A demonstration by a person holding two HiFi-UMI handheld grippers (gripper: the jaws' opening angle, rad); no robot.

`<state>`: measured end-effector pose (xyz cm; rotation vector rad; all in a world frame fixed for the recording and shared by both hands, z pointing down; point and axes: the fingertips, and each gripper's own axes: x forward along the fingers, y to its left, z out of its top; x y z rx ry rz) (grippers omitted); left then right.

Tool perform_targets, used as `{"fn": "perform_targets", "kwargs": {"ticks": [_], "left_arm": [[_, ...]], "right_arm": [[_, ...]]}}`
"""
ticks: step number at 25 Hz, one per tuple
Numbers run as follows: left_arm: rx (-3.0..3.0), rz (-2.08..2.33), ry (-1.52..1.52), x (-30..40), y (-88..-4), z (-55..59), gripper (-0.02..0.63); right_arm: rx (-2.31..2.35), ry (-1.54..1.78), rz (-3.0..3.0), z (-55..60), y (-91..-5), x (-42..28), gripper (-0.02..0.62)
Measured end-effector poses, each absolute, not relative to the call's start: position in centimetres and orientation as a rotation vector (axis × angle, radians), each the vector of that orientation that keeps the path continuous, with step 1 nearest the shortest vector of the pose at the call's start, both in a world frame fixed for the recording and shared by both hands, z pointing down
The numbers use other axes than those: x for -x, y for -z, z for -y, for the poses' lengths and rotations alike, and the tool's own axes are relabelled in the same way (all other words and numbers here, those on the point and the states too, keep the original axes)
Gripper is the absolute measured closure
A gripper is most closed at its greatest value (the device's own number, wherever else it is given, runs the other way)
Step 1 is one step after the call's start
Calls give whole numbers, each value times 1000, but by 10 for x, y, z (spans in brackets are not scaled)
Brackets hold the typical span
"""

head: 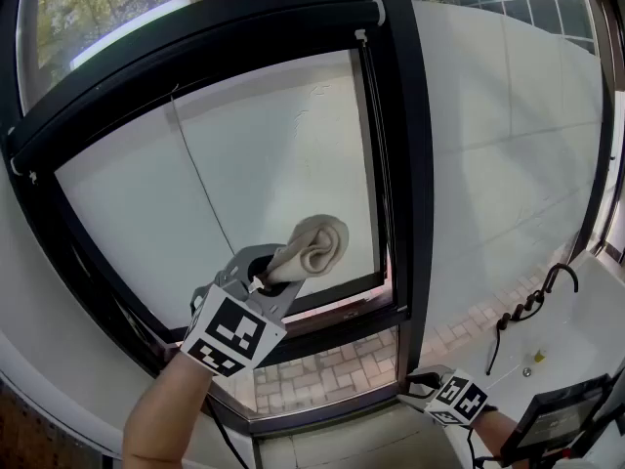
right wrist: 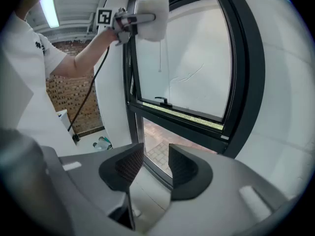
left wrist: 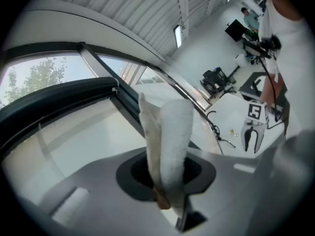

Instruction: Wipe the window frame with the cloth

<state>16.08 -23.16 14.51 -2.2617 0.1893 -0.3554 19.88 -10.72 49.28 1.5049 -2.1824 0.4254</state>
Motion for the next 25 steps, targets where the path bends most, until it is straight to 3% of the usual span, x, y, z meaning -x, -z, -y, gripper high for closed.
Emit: {"fn": "perform_targets", "kwargs": {"ticks": [9,17,25], "left_arm": [[1979,-286,357,-291,24,245,514],[1691,-472,380,-359,131,242,514],[1563,-495,511,-424,110,246,514]], "right_arm": [[-1564,-493,2144,79,-502,-236,443],[-1683,-519,2116,60,-507,-254,442],[-1726,-547,2087,33,-515,-263,442]]}}
